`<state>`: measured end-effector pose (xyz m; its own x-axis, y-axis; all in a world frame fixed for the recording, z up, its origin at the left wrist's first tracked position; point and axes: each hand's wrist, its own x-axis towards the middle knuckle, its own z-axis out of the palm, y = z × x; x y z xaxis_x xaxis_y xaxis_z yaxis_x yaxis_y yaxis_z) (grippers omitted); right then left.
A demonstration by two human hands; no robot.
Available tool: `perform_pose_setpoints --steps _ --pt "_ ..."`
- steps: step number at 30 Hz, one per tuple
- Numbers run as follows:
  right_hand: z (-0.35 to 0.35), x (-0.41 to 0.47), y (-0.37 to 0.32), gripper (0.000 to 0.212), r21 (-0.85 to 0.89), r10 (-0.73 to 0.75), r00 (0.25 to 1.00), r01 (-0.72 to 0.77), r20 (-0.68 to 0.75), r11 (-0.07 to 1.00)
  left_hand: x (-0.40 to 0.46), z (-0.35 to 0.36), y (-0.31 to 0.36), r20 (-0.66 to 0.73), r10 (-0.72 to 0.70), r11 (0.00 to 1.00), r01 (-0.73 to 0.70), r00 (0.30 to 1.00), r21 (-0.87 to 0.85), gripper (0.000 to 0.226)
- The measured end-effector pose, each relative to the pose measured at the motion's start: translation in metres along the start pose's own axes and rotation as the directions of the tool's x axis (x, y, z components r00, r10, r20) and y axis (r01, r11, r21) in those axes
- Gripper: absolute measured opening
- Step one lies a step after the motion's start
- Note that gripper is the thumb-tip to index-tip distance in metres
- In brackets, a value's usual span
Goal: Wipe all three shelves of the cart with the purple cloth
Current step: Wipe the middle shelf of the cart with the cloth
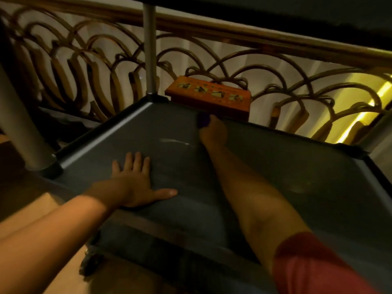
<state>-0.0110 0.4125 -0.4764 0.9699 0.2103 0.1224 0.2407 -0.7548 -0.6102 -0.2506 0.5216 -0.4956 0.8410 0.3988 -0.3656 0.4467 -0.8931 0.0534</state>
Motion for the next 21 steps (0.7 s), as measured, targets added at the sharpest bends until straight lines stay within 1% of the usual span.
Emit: perform_pose_setpoints --steps 2,3,4,5,6,7,8,9,11,12,13,14,15,16,18,19,20,21 --pt "0.014 -0.014 -0.037 0.045 -0.021 -0.087 0.985 0.092 0.149 0.996 -0.004 0.002 0.000 -0.041 0.019 1.000 -0.020 0.999 -0.009 0.149" --pt "0.011 -0.018 -0.045 0.043 -0.015 -0.097 0.973 0.102 0.211 0.995 -0.009 0.001 -0.001 -0.059 0.034 0.999 -0.035 0.998 -0.015 0.148" --pt "0.003 -0.019 -0.044 0.044 0.003 -0.092 0.966 0.094 0.240 0.996 -0.013 -0.002 -0.004 -0.082 0.044 0.998 -0.047 0.996 -0.030 0.147" --pt "-0.009 -0.019 -0.036 0.043 0.011 -0.072 0.974 0.071 0.216 0.997 -0.017 -0.006 -0.013 -0.108 0.048 0.997 -0.054 0.993 -0.056 0.147" --pt "-0.023 -0.014 -0.019 0.040 0.018 -0.056 0.990 0.054 0.130 0.998 -0.020 -0.007 -0.023 -0.144 0.042 0.995 -0.054 0.989 -0.083 0.145" --pt "-0.034 -0.004 0.003 0.038 0.044 -0.036 0.999 0.036 0.012 0.998 -0.023 -0.008 -0.038 -0.181 0.020 0.995 -0.038 0.983 -0.092 0.143" --pt "-0.044 0.006 0.025 0.037 0.089 0.008 0.997 -0.001 -0.080 0.996 -0.027 -0.007 -0.053 -0.201 -0.008 0.997 -0.007 0.980 -0.076 0.141" --pt "-0.052 0.019 0.044 0.038 0.105 0.084 0.989 -0.071 -0.125 0.992 -0.029 -0.004 -0.062 -0.199 -0.037 0.998 0.026 0.979 -0.054 0.140" --pt "-0.056 0.042 0.064 0.047 0.087 0.246 0.965 -0.238 -0.096 0.967 -0.030 0.003 -0.068 -0.166 -0.083 0.997 0.082 0.983 -0.012 0.138" --pt "-0.048 0.048 0.062 0.052 0.082 0.296 0.953 -0.291 -0.063 0.953 -0.027 0.004 -0.069 -0.157 -0.100 0.995 0.101 0.982 -0.001 0.138" --pt "-0.038 0.051 0.053 0.056 0.067 0.294 0.953 -0.290 -0.070 0.955 -0.025 0.005 -0.066 -0.152 -0.105 0.994 0.106 0.983 -0.002 0.140" --pt "-0.028 0.045 0.037 0.057 0.062 0.252 0.963 -0.247 -0.097 0.967 -0.024 0.006 -0.063 -0.148 -0.103 0.995 0.104 0.984 -0.003 0.141" --pt "-0.016 0.037 0.019 0.055 0.048 0.179 0.975 -0.174 -0.130 0.984 -0.022 0.006 -0.063 -0.146 -0.098 0.995 0.099 0.984 -0.001 0.143" --pt "-0.004 0.028 -0.001 0.052 0.027 0.094 0.988 -0.091 -0.122 0.995 -0.022 0.007 -0.064 -0.147 -0.096 0.995 0.097 0.984 0.000 0.145" --pt "0.022 0.005 -0.037 0.038 -0.024 -0.074 0.997 0.074 -0.023 0.997 -0.021 0.008 -0.069 -0.153 -0.095 0.995 0.096 0.984 -0.001 0.143" --pt "0.033 -0.004 -0.050 0.032 -0.028 -0.130 0.991 0.131 0.018 0.991 -0.021 0.009 -0.071 -0.161 -0.093 0.996 0.094 0.983 -0.001 0.139" --pt "0.040 -0.013 -0.057 0.032 -0.017 -0.164 0.985 0.165 0.056 0.986 -0.021 0.010 -0.072 -0.168 -0.089 0.996 0.091 0.982 0.003 0.133" --pt "0.043 -0.022 -0.062 0.036 0.012 -0.199 0.975 0.199 0.100 0.980 -0.020 0.010 -0.073 -0.176 -0.088 0.996 0.091 0.980 0.007 0.126"
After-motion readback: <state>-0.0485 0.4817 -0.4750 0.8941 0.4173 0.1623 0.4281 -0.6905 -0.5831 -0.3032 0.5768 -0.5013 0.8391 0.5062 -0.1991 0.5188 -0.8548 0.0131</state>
